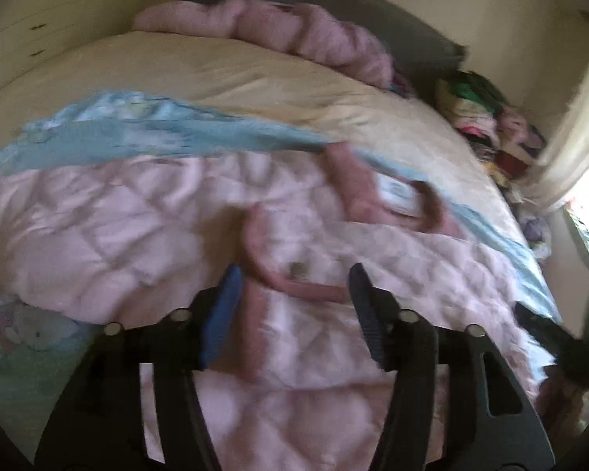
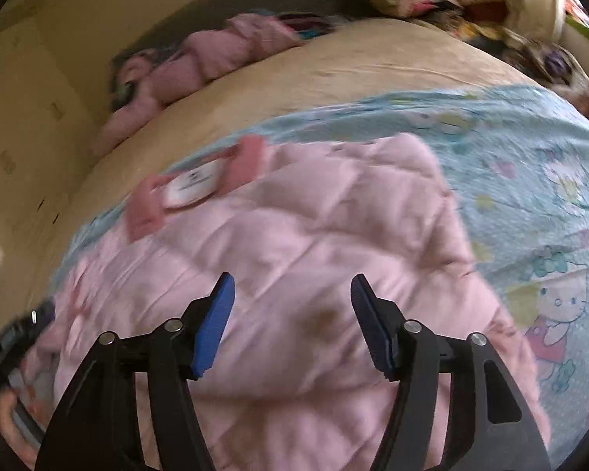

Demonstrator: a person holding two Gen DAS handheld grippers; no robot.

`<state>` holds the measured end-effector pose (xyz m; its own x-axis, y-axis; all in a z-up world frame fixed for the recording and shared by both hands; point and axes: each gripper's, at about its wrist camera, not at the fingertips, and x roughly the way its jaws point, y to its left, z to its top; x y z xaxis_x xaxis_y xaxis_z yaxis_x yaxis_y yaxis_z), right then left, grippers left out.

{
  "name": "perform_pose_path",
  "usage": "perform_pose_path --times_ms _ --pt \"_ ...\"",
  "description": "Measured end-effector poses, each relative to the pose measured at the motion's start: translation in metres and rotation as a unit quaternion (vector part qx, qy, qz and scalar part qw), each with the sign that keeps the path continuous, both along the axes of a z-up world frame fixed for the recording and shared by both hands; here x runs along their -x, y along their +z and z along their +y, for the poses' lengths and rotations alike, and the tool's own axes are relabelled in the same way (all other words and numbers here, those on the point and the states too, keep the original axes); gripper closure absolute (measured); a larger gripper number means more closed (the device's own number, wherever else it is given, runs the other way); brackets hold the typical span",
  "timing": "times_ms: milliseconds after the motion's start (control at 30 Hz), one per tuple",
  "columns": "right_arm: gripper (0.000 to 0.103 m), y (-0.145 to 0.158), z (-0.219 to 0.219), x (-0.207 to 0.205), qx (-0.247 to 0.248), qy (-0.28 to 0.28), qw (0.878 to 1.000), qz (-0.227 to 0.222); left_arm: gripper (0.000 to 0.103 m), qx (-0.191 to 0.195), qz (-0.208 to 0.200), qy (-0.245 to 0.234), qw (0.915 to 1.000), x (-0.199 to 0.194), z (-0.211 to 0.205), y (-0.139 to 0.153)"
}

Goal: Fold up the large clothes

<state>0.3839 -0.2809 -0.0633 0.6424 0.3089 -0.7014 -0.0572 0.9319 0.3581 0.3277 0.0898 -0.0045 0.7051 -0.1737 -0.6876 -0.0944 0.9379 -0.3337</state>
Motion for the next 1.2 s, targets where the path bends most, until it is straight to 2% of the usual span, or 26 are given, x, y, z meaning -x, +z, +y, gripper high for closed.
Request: perform_pose_path --times_ms 33,133,233,333,467,533,600,667,767,933,1200 --pt "0.040 -0.001 0.010 0.004 0.005 0.016 1.000 0.004 0.049 0.000 0.005 -0.015 0.9999 0.000 -0.009 -0.002" --pt "0.038 -0.006 0.029 0.008 0.015 0.038 0.999 0.016 0.043 -0.034 0.030 -0.045 0.9980 -0.005 -0.035 -0.015" --pt "0.037 -0.013 0.039 0.009 0.033 0.035 0.998 0.026 0.033 -0.046 0.069 -0.062 0.9946 -0.010 -0.049 -0.038" --pt "0.037 -0.023 0.037 0.007 0.030 0.030 0.998 0.044 0.029 -0.051 0.073 -0.067 0.9938 -0.011 -0.048 -0.052" --pt "0.037 -0.026 0.035 0.007 0.024 0.023 0.998 0.049 0.027 -0.045 0.069 -0.068 0.9943 -0.016 -0.044 -0.055" --pt "0.032 -0.021 0.037 0.012 0.019 0.028 0.998 0.045 0.026 -0.038 0.071 -0.065 0.9946 -0.014 -0.044 -0.049" --pt "0.027 -0.014 0.036 0.017 0.001 0.030 0.999 0.040 0.020 -0.026 0.071 -0.065 0.9950 -0.011 -0.043 -0.042" --pt "0.023 -0.008 0.036 0.024 -0.012 0.033 0.999 0.034 0.009 -0.016 0.066 -0.060 0.9958 -0.007 -0.040 -0.035" --pt "0.023 0.002 0.044 0.033 -0.020 0.049 0.998 0.024 0.009 -0.010 0.061 -0.046 0.9970 0.000 -0.034 -0.025" --pt "0.016 0.019 0.060 0.045 -0.021 0.068 0.997 0.006 0.009 -0.034 0.062 -0.021 0.9973 0.009 -0.024 -0.013" --pt "0.016 0.048 0.082 0.059 -0.018 0.091 0.995 -0.022 0.009 -0.029 0.043 0.000 0.9986 0.021 -0.002 0.008"
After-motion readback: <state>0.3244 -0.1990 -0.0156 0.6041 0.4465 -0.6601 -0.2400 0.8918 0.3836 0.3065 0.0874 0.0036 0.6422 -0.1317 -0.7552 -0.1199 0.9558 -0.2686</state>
